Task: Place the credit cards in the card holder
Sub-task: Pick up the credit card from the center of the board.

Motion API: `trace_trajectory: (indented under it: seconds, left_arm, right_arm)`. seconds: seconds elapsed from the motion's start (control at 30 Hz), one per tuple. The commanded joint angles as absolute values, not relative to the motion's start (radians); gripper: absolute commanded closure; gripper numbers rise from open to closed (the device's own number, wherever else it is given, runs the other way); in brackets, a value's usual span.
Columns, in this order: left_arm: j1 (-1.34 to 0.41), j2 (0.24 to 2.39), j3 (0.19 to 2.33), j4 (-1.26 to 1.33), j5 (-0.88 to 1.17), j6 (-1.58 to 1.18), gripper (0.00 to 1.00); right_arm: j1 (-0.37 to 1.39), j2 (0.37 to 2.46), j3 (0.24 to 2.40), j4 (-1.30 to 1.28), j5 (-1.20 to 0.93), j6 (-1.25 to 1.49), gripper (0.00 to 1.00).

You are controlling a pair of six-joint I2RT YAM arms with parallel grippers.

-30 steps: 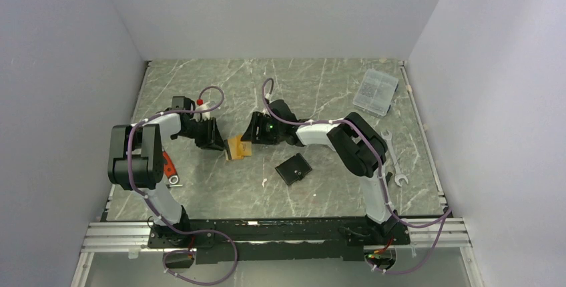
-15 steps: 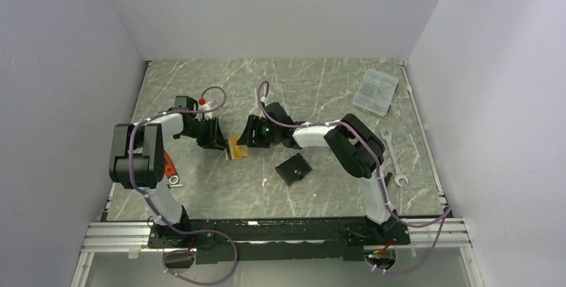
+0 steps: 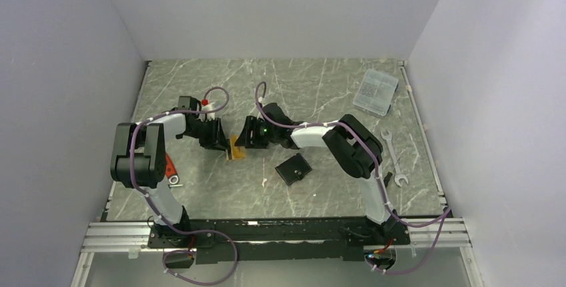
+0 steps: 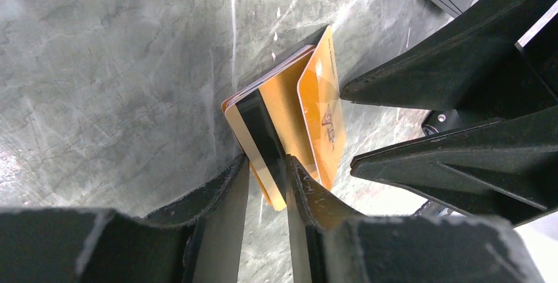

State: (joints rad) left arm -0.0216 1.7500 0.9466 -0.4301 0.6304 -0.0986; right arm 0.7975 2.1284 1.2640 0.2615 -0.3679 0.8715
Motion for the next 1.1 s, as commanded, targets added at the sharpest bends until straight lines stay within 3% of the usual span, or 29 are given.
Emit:
trace_trajectory:
  seconds: [0.0,1.07]
  left_arm:
    - [-0.025,1.759,0.966,-0.432,0.615,-0.1,0.67]
    - [-0.147,1.79,1.061,-0.404,0.615,-0.153,0.68]
  right_arm:
    - [0.802,2.138,1.312,0.264,-0.379,0.871,0.45]
    - [0.809,2.2,1.262,0.312,-0.459,0.918,0.4]
